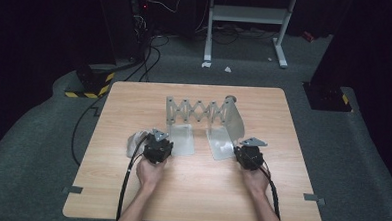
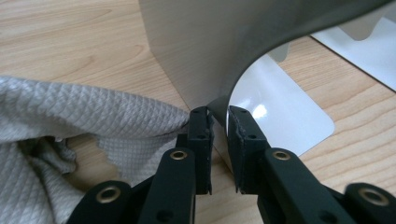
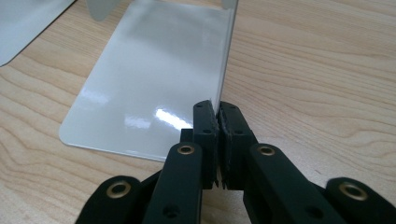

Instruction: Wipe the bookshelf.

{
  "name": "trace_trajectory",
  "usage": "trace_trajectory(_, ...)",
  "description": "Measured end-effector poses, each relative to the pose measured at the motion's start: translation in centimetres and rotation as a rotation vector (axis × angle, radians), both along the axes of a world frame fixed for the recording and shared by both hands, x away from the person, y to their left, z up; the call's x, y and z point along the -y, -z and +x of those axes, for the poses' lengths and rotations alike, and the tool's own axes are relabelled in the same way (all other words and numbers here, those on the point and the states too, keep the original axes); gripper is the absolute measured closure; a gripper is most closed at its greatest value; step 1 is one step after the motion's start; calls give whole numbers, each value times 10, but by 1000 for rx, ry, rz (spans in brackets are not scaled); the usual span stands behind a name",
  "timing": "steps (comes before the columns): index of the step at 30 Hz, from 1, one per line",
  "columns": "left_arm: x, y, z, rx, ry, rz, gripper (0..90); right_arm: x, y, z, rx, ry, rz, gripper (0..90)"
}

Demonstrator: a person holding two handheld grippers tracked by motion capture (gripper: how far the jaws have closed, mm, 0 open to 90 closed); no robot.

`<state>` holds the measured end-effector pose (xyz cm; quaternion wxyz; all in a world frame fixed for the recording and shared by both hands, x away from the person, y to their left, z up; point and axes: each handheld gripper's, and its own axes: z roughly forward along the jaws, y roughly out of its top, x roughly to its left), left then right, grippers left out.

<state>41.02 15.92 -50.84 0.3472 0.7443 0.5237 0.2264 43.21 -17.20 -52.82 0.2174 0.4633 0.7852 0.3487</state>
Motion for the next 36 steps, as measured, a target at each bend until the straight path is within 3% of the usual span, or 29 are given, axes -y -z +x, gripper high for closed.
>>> trace_trajectory(10,-2,0,-14,-1,14,-4,818,7,-2,9,-32,33,27,893)
trace_trajectory(20,2,1,-33,-3,21,-26,815,2,-3,17,-45,34,34,888)
trace_trajectory(24,2,0,-35,-4,40,-15,804,-1,-4,17,-45,25,18,871)
trace_trajectory(28,-1,-1,-36,-14,69,-22,710,-1,-9,10,-19,29,41,810)
trace_trajectory(32,-9,-6,-40,-13,85,-49,592,1,-18,-4,13,28,38,802)
trace_trajectory(36,-22,-12,-43,-7,85,-48,518,2,-26,-19,52,3,43,808)
